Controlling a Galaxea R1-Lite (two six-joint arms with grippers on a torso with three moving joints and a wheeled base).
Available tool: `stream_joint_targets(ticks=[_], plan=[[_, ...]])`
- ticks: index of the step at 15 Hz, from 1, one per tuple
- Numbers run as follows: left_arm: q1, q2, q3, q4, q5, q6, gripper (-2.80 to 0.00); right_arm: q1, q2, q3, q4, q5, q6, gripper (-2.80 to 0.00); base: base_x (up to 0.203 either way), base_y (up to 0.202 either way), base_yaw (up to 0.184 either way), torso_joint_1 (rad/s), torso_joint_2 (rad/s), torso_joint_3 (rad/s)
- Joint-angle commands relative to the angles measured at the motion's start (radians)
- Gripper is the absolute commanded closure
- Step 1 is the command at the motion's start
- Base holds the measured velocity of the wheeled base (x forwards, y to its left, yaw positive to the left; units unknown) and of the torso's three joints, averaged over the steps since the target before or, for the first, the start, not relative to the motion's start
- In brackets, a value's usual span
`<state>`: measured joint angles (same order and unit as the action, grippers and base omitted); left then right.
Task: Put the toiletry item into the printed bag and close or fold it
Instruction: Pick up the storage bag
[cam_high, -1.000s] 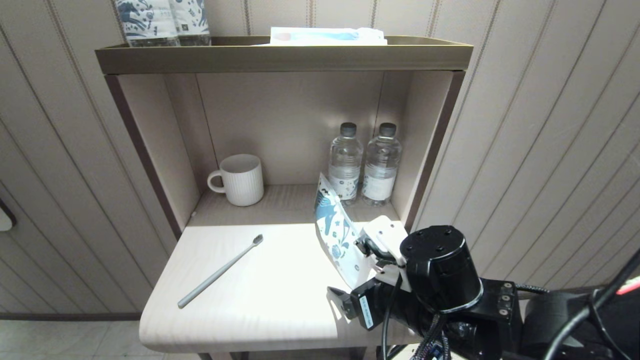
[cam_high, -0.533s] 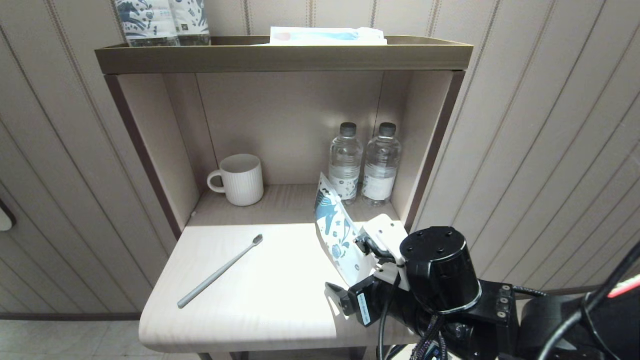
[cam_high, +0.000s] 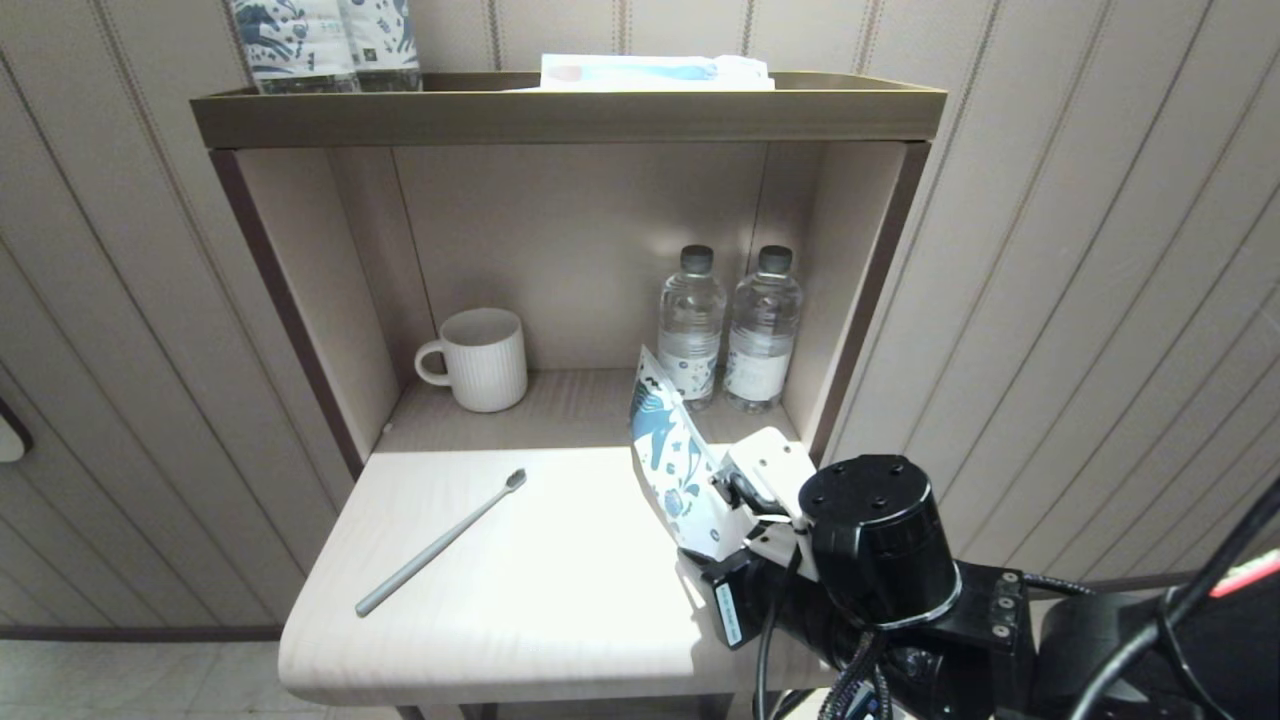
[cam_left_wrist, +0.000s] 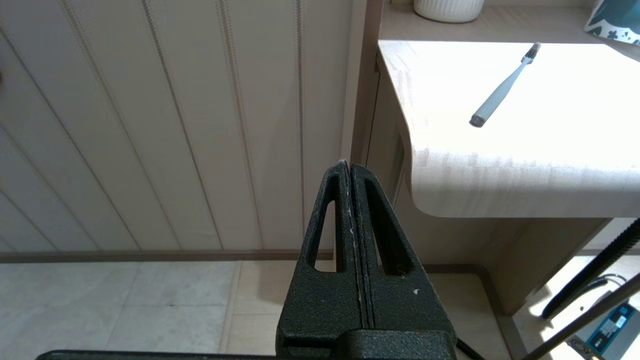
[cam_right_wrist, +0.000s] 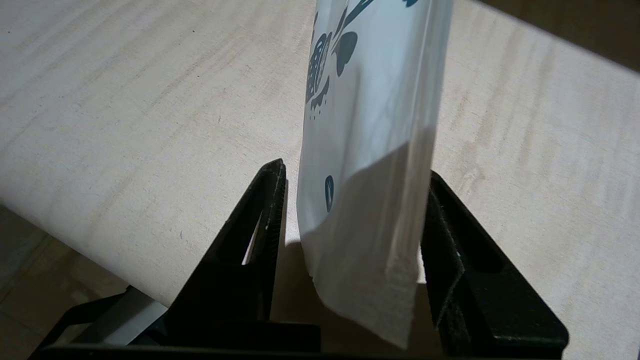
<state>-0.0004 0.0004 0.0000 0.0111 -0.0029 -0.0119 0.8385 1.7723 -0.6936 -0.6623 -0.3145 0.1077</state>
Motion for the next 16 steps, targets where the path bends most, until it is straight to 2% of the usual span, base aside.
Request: stream_joint_targets(ticks=[1,5,8,12,13,14,16], plan=[[0.0,0.0,0.0,0.0,0.0,0.0,0.0,0.001,0.001,0.0,-0.003,-0.002,0.0,0.0,0.0,0.0,0.0,0.0,0.0,0.0],[-0.001,0.0,0.0,0.0,0.0,0.0,0.0,0.001,0.027,0.002,-0.011,0.003,0.001,0.0,0.0,0.0,0.0,0.0,0.0,0.0],[-0.001,0.0,0.0,0.0,0.0,0.0,0.0,-0.002,0.013,0.039,-0.106,-0.001,-0.009,0.0,0.0,0.0,0.0,0.0,0.0,0.0],[0.0,0.0,0.0,-0.003,-0.002,0.028,0.0,-0.022,-0.189,0.12,-0.164,0.021,-0.118,0.0,0.0,0.0,0.0,0.0,0.0,0.0],[0.0,0.0,-0.001,-0.025,-0.006,0.046,0.0,-0.026,-0.263,0.129,-0.13,0.024,-0.131,0.0,0.0,0.0,0.0,0.0,0.0,0.0],[0.0,0.001,-0.034,-0.03,-0.028,0.037,0.0,-0.028,-0.35,0.132,-0.06,0.032,-0.139,0.0,0.0,0.0,0.0,0.0,0.0,0.0],[0.0,0.02,-0.178,0.02,-0.097,-0.006,0.0,-0.033,-0.517,0.125,0.111,0.079,-0.145,0.0,0.0,0.0,0.0,0.0,0.0,0.0]])
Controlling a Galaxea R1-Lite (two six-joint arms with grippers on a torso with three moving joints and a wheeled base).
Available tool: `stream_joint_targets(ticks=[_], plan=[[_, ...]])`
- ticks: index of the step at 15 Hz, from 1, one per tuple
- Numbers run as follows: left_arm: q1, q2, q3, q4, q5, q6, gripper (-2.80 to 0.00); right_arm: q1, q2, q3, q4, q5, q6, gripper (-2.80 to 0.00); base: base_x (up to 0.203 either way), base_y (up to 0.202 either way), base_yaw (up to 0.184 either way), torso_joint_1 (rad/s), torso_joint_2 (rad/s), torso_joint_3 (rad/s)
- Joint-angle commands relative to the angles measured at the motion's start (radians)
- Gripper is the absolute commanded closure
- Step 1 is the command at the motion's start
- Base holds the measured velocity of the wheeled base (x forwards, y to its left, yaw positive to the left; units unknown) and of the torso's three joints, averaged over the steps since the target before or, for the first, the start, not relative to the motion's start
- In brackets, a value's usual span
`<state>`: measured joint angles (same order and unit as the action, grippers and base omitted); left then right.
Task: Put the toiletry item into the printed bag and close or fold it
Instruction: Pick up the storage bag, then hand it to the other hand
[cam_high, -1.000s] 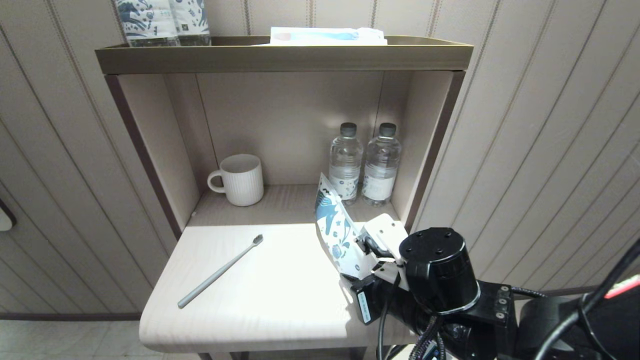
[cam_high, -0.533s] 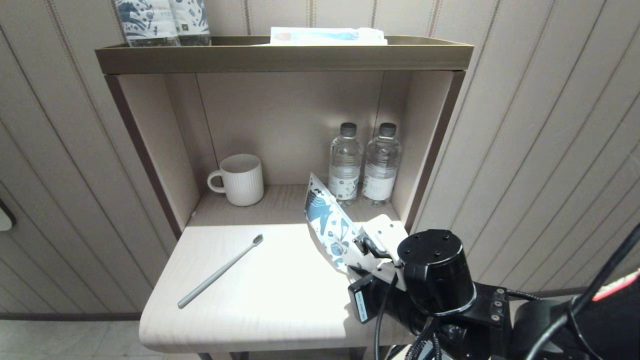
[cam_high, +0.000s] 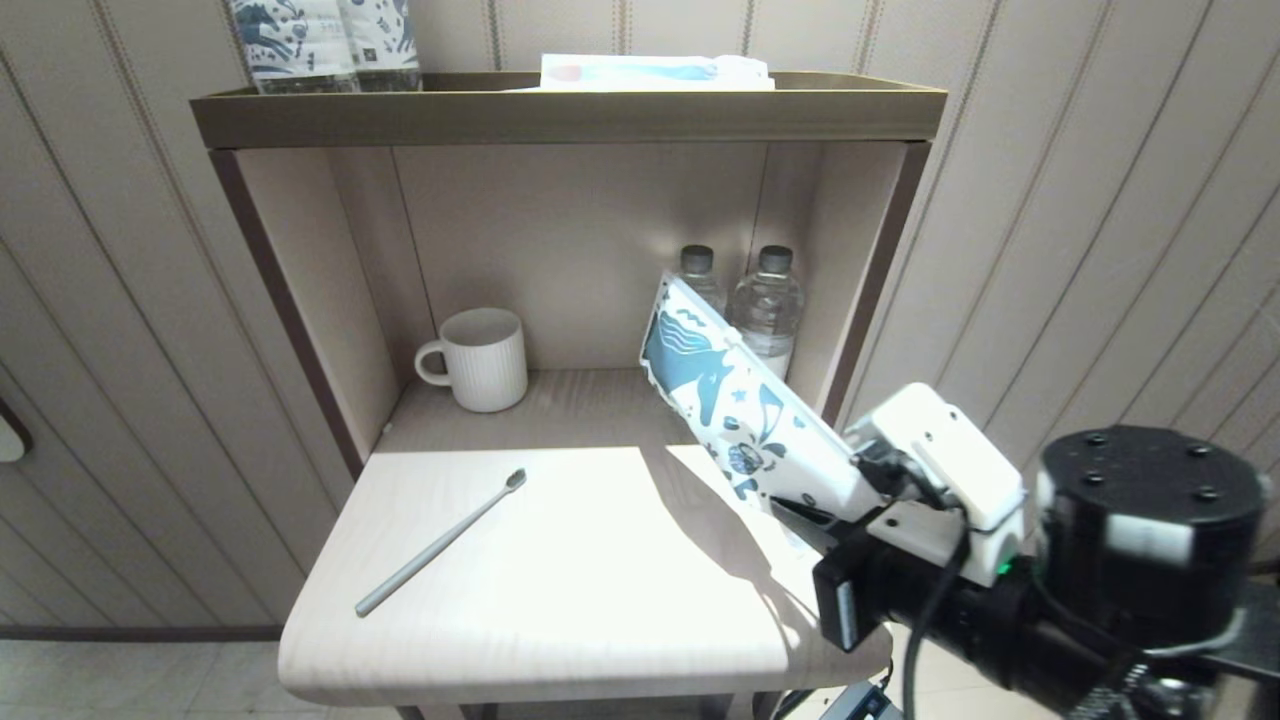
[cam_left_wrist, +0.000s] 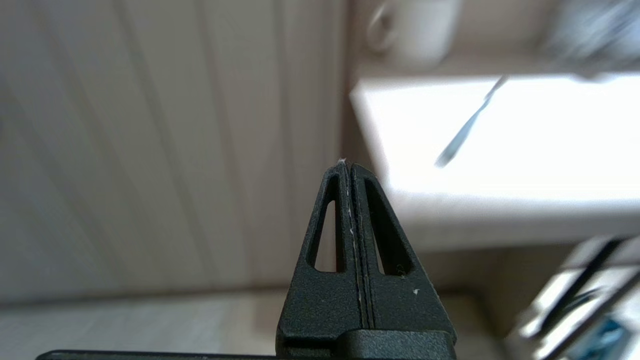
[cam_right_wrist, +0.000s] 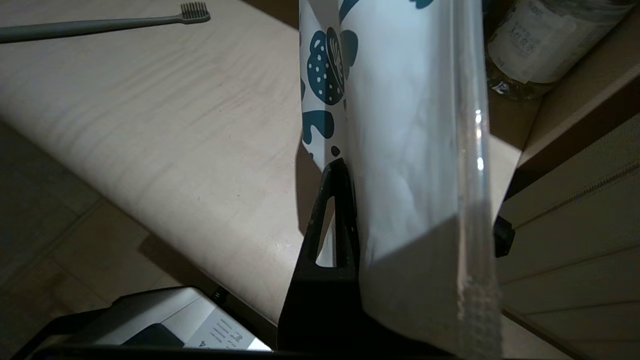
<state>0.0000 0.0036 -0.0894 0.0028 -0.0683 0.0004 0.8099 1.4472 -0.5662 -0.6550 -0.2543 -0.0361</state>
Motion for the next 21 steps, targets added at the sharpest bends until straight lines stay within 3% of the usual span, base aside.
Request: stream_joint_targets(ticks=[1,3,5,7,11,15,18,21], plan=[[0.0,0.045,-0.176,0.083,-0.085,-0.049,0.0,-0.007,-0.276,-0.015,0.213,0.051,-0.003,0.0,0.0,0.0,0.0,0.0,0.0,0.0],[0.0,0.143,-0.306,0.153,-0.241,-0.121,0.0,-0.007,-0.427,-0.064,0.506,0.158,-0.008,0.0,0.0,0.0,0.0,0.0,0.0,0.0],[-0.001,0.25,-0.396,0.171,-0.379,-0.161,0.0,-0.014,-0.528,-0.151,0.841,0.368,-0.031,0.0,0.0,0.0,0.0,0.0,0.0,0.0],[0.0,0.348,-0.461,0.16,-0.511,-0.171,0.0,-0.03,-0.565,-0.192,1.015,0.514,-0.12,0.0,0.0,0.0,0.0,0.0,0.0,0.0],[-0.001,0.57,-0.589,0.146,-0.724,-0.172,0.0,-0.021,-0.558,-0.266,1.232,0.527,-0.244,0.0,0.0,0.0,0.0,0.0,0.0,0.0],[-0.006,0.823,-0.687,0.079,-0.933,-0.166,0.0,-0.013,-0.43,-0.378,1.246,0.522,-0.275,0.0,0.0,0.0,0.0,0.0,0.0,0.0],[-0.067,1.024,-0.761,0.014,-0.992,-0.162,0.0,-0.015,-0.348,-0.533,1.252,0.522,-0.285,0.0,0.0,0.0,0.0,0.0,0.0,0.0],[-0.19,1.169,-0.848,0.02,-1.013,-0.158,0.0,-0.012,-0.233,-0.691,1.26,0.524,-0.283,0.0,0.0,0.0,0.0,0.0,0.0,0.0]])
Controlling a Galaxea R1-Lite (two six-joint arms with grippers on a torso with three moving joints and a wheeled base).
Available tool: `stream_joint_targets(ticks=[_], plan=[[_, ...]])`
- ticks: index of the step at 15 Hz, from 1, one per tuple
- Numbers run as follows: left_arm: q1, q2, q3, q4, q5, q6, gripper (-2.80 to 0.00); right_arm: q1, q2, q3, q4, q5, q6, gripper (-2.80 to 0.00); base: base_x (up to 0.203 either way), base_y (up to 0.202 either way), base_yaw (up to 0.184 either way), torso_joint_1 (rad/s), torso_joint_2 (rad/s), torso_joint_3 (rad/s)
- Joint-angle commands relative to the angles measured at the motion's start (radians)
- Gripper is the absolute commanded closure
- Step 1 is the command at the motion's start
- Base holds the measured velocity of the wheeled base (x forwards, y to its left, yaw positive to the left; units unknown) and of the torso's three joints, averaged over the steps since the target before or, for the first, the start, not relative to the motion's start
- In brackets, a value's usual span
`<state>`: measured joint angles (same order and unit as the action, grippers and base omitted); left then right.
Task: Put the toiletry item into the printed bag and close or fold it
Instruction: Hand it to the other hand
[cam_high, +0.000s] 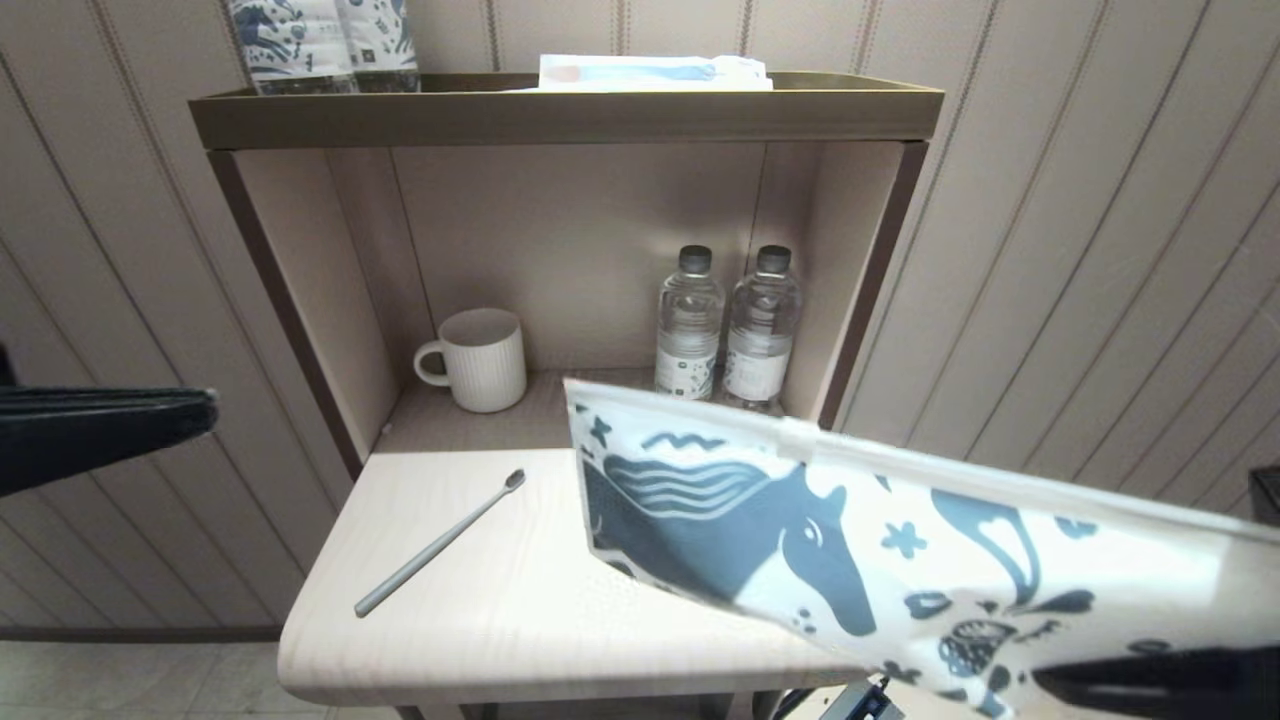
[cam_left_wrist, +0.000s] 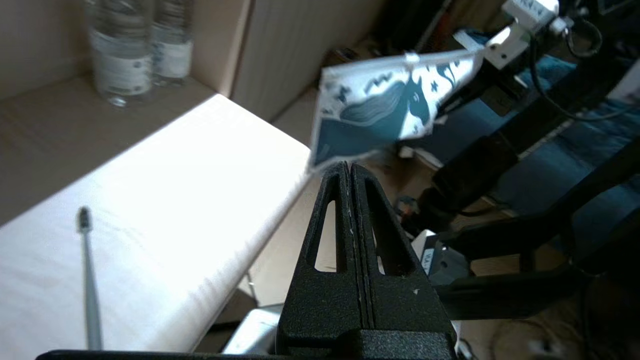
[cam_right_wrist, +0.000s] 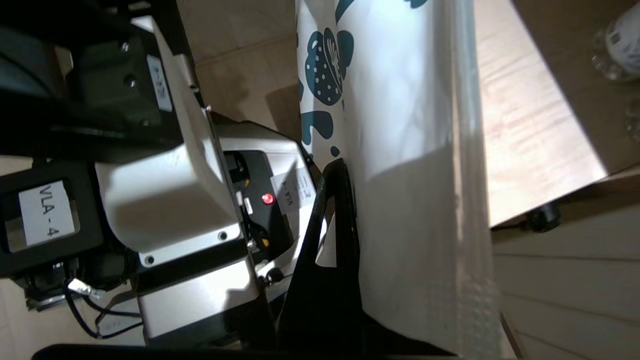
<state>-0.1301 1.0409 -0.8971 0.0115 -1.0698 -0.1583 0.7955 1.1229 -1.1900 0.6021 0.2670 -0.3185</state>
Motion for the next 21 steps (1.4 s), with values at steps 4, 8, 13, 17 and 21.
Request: stream_joint_targets(ticks=[4,8,13,17,21], plan=[[-0.186,0.156,-0.06,0.129,-0.051,0.124,0.0,0.016,0.096,0.058,-0.109,0.004,0.009,0.0,0.0,0.0,0.0,0.0,0.0,0.0],[-0.189,0.221,-0.16,0.407,0.138,0.57,0.0,0.025,0.13,0.062,-0.152,0.003,0.001,0.0,0.0,0.0,0.0,0.0,0.0,0.0],[-0.226,0.26,-0.257,0.52,0.171,0.641,0.0,0.025,0.219,0.032,-0.2,0.009,-0.002,0.0,0.0,0.0,0.0,0.0,0.0,0.0],[-0.232,0.271,-0.247,0.51,0.155,0.645,-2.8,0.025,0.241,0.008,-0.203,0.024,-0.002,0.0,0.0,0.0,0.0,0.0,0.0,0.0],[-0.232,0.284,-0.222,0.472,0.151,0.649,-2.8,0.025,0.238,0.004,-0.203,0.026,-0.008,0.0,0.0,0.0,0.0,0.0,0.0,0.0]])
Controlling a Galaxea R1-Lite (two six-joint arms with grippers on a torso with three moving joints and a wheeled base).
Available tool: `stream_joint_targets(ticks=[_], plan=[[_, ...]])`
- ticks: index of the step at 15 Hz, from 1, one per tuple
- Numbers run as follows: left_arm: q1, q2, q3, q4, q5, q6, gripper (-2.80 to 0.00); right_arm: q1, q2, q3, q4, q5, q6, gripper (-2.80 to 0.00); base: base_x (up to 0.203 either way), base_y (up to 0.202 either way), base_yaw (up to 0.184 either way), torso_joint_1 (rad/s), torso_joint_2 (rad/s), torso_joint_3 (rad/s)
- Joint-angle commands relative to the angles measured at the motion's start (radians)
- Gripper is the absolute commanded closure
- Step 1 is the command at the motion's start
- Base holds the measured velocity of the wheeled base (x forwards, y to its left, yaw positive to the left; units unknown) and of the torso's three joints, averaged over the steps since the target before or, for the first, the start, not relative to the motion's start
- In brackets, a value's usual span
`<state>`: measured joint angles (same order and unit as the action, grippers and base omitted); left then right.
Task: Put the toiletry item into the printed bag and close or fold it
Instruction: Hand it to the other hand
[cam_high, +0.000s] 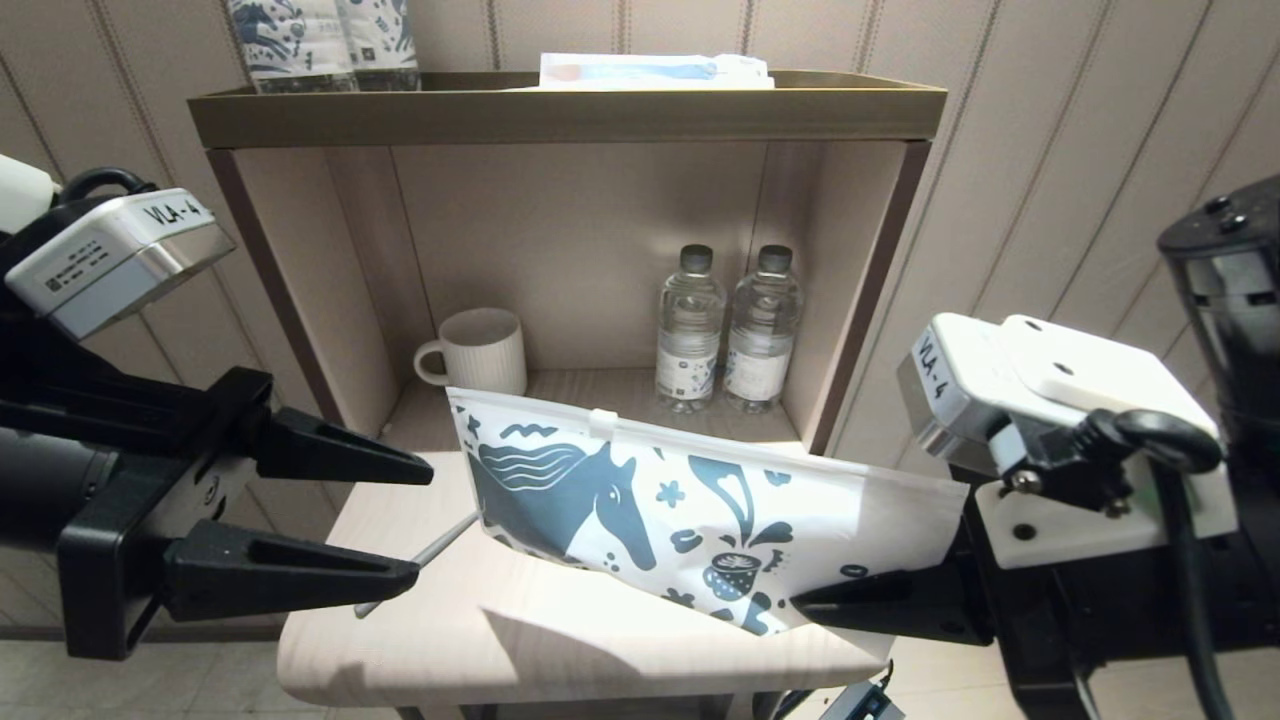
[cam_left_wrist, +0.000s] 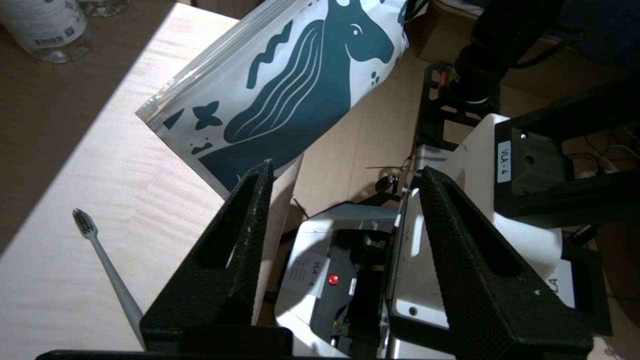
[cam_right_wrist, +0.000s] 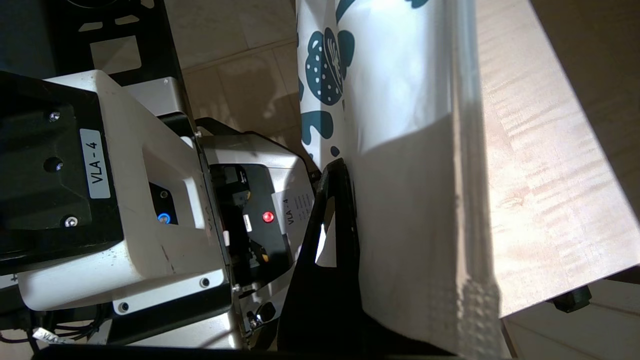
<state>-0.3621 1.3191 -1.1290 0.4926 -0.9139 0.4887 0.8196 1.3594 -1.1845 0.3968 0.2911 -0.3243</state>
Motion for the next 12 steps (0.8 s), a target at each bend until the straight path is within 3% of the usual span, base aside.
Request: stream_joint_targets(ticks=[1,12], plan=[[0.001,0.008,0.017,-0.024,-0.005,0.001,-2.8,0.0,-0.001,0.0,0.002,0.002,-0.004,0.0,0.0,0.0,0.0,0.0,0.0,0.0],[0.005,0.061,0.081,-0.117,-0.01,-0.001,-2.8,0.06,0.025,0.016,-0.02,0.019,0.0,0.0,0.0,0.0,0.0,0.0,0.0,0.0]])
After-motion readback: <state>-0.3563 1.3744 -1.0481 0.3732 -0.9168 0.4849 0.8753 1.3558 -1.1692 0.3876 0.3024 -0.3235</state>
